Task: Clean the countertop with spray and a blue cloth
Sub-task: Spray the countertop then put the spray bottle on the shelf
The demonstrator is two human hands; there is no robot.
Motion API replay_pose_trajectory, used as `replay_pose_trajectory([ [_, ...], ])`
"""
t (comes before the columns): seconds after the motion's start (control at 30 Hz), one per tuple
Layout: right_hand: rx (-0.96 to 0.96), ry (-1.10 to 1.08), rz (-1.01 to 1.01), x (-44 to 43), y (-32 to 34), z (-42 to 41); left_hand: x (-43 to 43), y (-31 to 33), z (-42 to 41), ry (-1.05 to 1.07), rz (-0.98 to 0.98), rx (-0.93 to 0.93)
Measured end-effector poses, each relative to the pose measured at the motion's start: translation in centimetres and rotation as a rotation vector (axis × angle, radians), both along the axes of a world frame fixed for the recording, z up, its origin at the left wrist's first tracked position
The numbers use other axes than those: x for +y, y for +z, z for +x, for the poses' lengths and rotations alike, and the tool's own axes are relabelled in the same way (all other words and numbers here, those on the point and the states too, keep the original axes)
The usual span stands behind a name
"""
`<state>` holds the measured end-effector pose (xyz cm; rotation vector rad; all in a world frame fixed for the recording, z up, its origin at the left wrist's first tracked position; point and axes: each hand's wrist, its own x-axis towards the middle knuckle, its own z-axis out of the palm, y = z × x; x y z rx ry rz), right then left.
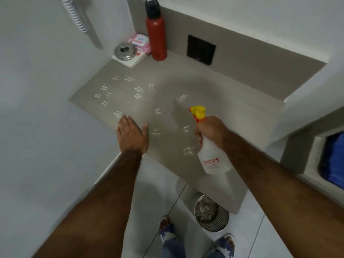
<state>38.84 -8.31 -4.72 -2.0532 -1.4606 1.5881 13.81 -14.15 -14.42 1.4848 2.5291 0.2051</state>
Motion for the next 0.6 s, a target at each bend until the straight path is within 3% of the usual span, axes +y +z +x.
replay_pose_trajectory([
  [0.23, -0.051, 0.119, 0.068, 6.6, 0.4, -9.8, 2.5, -2.7, -4.5, 0.124, 0.083, 0.024],
  [0.6, -0.021, 0.305, 0.092, 11.9, 2.1, -24.7, 2.7, -3.1, -4.4, 0.123, 0.107, -0.003],
])
